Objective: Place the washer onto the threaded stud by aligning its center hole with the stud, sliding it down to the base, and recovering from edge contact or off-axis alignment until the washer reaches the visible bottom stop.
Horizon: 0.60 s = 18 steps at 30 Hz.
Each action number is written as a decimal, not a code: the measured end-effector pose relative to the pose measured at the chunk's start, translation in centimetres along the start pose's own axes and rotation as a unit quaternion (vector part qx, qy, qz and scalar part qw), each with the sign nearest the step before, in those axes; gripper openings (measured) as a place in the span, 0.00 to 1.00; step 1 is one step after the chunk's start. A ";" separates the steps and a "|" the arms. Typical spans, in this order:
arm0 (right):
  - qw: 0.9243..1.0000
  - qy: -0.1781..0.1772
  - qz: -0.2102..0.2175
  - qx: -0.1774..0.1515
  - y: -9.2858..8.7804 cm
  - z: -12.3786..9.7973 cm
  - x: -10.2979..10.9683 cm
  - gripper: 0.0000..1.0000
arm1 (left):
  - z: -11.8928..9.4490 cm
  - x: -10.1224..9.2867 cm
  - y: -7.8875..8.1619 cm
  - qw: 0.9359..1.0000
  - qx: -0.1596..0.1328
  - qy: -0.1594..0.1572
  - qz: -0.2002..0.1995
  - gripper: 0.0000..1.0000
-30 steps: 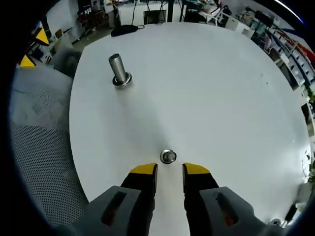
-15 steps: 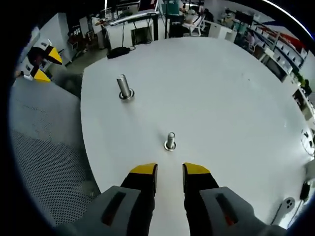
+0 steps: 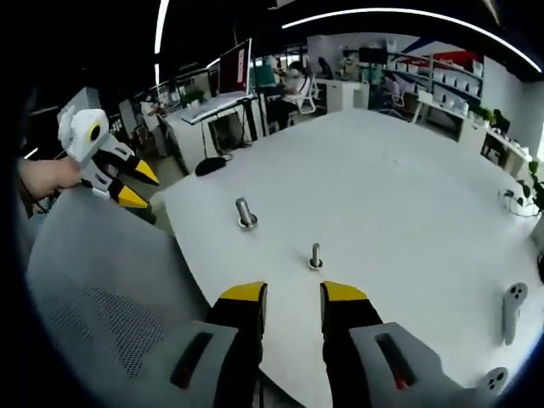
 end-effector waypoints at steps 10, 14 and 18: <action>0.995 -0.015 0.078 -0.062 1.6 -3.2 2.2 0.32 | -1.3 1.9 2.1 0.990 -0.098 0.045 -0.090 0.21; 0.995 -0.018 0.068 -0.073 2.3 -3.7 3.4 0.32 | -1.8 2.7 2.2 0.985 -0.117 0.061 -0.115 0.22; 0.995 -0.023 0.060 -0.081 2.5 -3.6 4.1 0.32 | -1.9 2.8 2.3 0.984 -0.122 0.067 -0.113 0.21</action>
Point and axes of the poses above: the point that each gripper's makers call its tool centre point, and the gripper's own axes: z roughly forward along the fingers, x roughly to its left, y roughly out of its top, the point moved 6 cm from there along -z, roughly backward along the fingers, and after that the axes turned 15 degrees about -x, right-handed, at the moved point
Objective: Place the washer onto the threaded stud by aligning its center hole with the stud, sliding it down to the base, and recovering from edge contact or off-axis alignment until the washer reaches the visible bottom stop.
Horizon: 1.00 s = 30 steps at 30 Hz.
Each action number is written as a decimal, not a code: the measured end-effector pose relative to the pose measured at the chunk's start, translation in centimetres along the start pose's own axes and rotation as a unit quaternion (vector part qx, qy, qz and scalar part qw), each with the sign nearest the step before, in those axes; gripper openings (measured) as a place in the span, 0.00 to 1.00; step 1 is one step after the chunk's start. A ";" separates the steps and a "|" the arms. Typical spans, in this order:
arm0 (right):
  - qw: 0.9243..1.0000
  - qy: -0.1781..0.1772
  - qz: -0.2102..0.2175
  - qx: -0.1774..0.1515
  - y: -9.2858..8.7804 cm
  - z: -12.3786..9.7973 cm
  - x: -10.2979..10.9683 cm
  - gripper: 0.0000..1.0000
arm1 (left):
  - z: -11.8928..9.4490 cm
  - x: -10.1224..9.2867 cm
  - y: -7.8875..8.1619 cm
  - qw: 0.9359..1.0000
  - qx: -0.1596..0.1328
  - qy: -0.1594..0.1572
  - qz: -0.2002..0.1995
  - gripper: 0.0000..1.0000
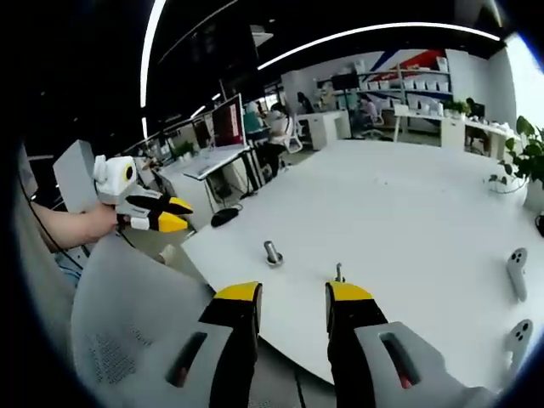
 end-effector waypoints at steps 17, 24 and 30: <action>0.999 -0.038 -0.002 0.035 -1.8 -0.1 -1.6 0.31 | 0.3 -0.6 0.0 1.000 -0.001 -0.020 0.002 0.21; 0.998 -0.044 0.004 0.042 -2.1 -0.3 -1.7 0.31 | 0.4 -1.2 -0.3 0.999 0.014 -0.025 0.024 0.21; 0.998 -0.043 0.003 0.047 -2.3 -0.4 -1.6 0.31 | 0.4 -1.1 -0.6 0.999 0.020 -0.031 0.020 0.21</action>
Point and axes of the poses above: the point that each gripper's makers call its tool centre point, and the gripper's own axes: z roughly forward along the fingers, x roughly to its left, y roughly out of its top, the point moved 6 cm from there along -z, roughly backward along the fingers, and after that the axes turned 15 degrees about -x, right-handed, at the moved point
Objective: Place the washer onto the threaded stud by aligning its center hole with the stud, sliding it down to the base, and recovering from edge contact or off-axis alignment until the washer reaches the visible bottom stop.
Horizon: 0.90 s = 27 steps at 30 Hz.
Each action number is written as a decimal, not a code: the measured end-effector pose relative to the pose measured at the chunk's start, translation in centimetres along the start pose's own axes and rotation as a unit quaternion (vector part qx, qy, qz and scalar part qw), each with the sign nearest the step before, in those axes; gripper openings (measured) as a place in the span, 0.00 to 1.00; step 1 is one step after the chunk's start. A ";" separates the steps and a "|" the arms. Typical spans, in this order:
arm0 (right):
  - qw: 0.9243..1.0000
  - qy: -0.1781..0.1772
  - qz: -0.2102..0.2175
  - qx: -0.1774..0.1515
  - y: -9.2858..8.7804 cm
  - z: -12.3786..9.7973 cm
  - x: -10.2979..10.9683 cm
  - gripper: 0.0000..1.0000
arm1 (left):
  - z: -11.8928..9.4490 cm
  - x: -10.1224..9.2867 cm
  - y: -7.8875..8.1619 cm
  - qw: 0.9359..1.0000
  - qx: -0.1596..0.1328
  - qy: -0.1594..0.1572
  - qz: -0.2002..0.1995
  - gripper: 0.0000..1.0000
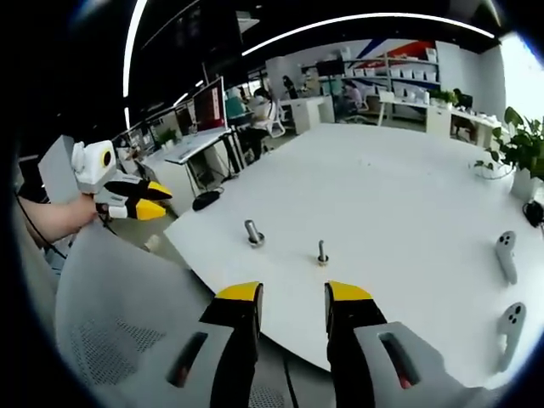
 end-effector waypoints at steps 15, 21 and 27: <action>1.000 0.007 -0.004 0.009 -0.2 0.2 0.0 0.31 | 0.0 0.1 -0.2 1.000 0.010 0.004 0.006 0.21; 1.000 0.001 0.008 0.013 -0.4 0.1 -0.3 0.31 | 0.2 -0.5 -0.4 0.999 0.023 -0.002 0.029 0.21; 0.999 0.021 -0.029 0.024 -0.5 0.2 0.4 0.30 | 0.0 -0.4 -0.4 0.999 0.027 0.008 0.041 0.21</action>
Point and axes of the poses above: the point that each gripper's makers call its tool centre point, and the gripper's own axes: z roughly forward along the fingers, x roughly to its left, y roughly out of its top, the point moved 6 cm from there along -z, roughly backward along the fingers, and after that the axes turned 15 degrees about -x, right-handed, at the moved point
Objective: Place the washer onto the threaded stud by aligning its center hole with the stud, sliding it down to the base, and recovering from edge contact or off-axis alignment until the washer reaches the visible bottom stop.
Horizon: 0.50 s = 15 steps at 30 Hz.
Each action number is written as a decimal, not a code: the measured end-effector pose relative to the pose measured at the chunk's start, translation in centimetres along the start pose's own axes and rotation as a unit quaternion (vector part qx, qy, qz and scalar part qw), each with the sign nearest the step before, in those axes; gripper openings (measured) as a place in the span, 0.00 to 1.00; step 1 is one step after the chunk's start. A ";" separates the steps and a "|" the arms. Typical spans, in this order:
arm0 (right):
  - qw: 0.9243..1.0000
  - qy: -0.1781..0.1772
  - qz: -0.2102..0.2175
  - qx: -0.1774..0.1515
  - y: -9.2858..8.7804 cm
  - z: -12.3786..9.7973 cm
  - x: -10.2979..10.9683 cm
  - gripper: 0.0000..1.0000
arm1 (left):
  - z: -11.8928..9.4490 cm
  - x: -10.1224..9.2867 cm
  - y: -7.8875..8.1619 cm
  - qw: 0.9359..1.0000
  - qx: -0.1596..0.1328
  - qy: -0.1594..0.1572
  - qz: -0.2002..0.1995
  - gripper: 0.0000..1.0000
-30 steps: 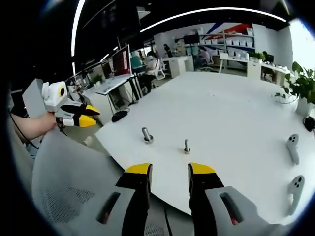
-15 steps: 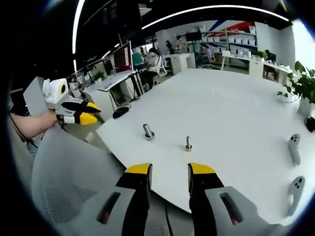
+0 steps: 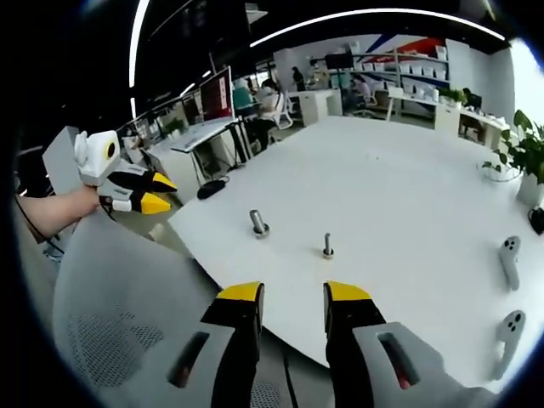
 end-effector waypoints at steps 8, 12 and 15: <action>1.000 -0.011 0.003 -0.012 0.3 -0.2 -0.5 0.30 | -0.1 0.8 0.2 0.999 -0.015 0.014 -0.032 0.21; 1.000 -0.016 -0.008 -0.008 0.1 -0.4 -0.6 0.30 | 0.1 0.3 0.2 0.999 -0.010 0.005 -0.033 0.21; 1.000 -0.025 0.001 -0.018 0.4 -0.6 -1.1 0.30 | 0.2 0.2 0.2 1.000 -0.006 0.002 -0.030 0.21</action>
Point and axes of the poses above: the point that each gripper's makers call its tool centre point, and the gripper's own axes: z roughly forward along the fingers, x roughly to its left, y roughly out of its top, the point moved 6 cm from there along -z, roughly backward along the fingers, and after that the axes turned 15 degrees about -x, right-handed, at the moved point
